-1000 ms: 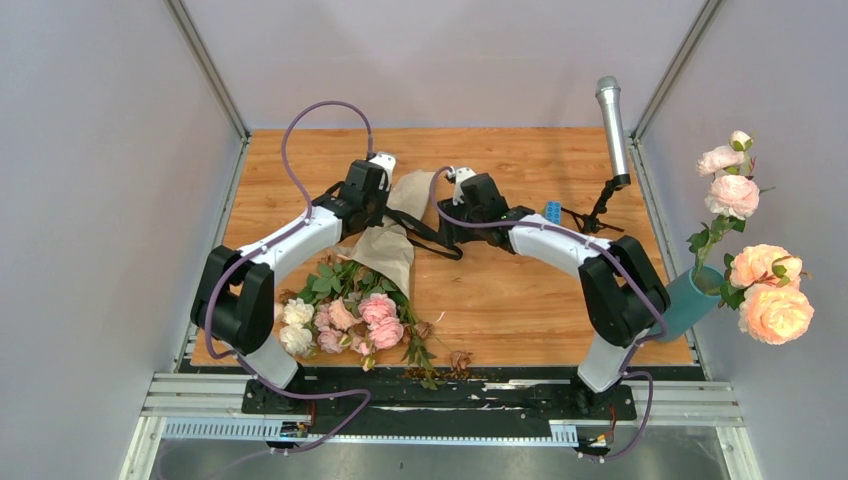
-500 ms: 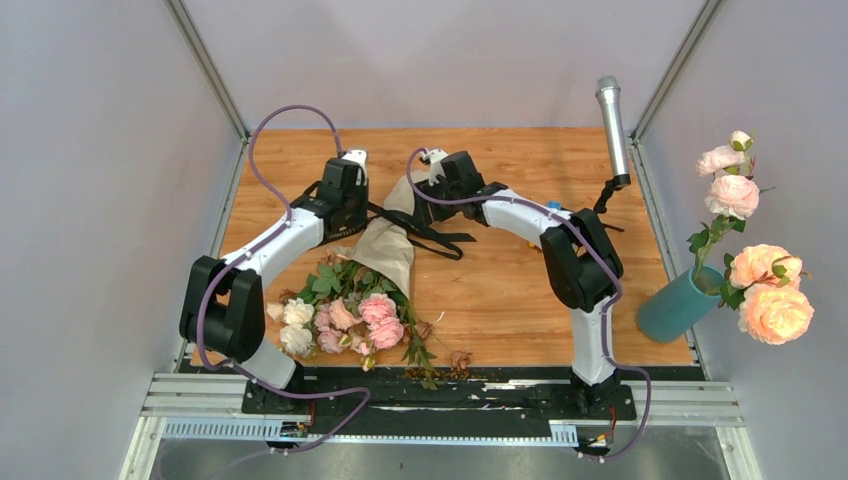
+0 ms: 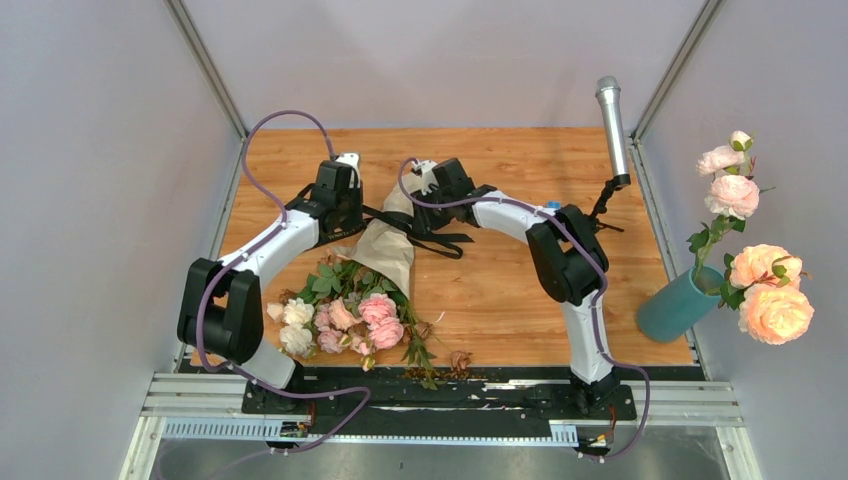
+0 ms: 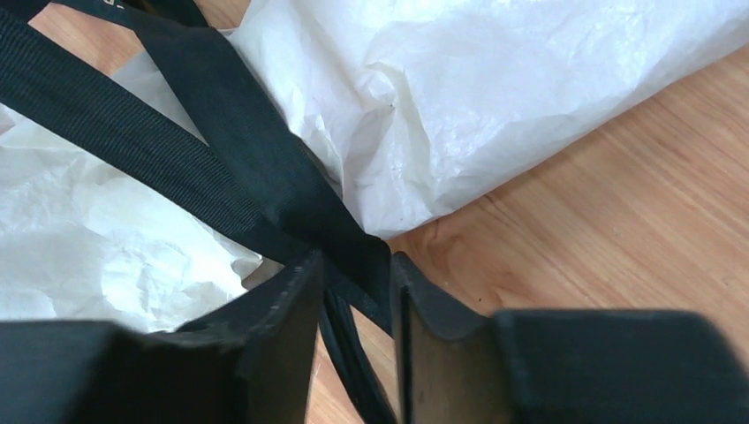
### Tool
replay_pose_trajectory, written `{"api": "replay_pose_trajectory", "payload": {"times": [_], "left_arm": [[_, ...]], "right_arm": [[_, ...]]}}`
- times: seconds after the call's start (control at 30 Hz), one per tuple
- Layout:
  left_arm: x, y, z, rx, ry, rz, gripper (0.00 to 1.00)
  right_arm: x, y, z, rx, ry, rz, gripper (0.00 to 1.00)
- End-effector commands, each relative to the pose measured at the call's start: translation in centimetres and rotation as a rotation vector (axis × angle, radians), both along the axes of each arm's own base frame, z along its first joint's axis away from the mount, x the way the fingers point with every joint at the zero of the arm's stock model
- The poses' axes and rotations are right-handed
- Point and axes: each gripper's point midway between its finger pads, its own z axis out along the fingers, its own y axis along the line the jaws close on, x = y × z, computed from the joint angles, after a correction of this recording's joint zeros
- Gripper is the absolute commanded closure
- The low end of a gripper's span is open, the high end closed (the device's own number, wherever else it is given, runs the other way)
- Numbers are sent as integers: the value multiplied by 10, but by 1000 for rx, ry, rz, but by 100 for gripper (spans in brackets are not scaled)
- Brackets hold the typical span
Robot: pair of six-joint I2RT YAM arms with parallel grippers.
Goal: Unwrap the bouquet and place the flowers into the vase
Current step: Untie the ribbon from the wrapping paper.
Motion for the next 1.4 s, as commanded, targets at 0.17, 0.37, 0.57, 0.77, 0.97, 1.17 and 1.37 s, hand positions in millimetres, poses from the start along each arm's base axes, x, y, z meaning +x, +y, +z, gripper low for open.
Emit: {"api": "replay_pose_trajectory", "payload": {"times": [0.17,0.37,0.57,0.77,0.97,1.17,1.37], "left_arm": [[4,25,13,-57,-8,110,100],[6,48,3,-207,12,210,100],[1,76,-12,-270,28,294,100],[-8,111,-29,-287,36,405,100],[-14,129,-33,-303,28,466,100],[-23,138,-39,-297,44,479,98],[-29,147,-25,-238,37,495,37]], "right_arm": [[12,-1,32,7,-85,-28,99],[9,-23,54,-29,-143,-103,100],[-4,-48,62,-58,-153,-182,100],[-25,-69,57,-63,-126,-244,100],[-37,-96,39,-110,-103,-357,100],[-45,-99,54,-46,-136,-362,100],[-40,-99,72,-32,-187,-344,53]]}}
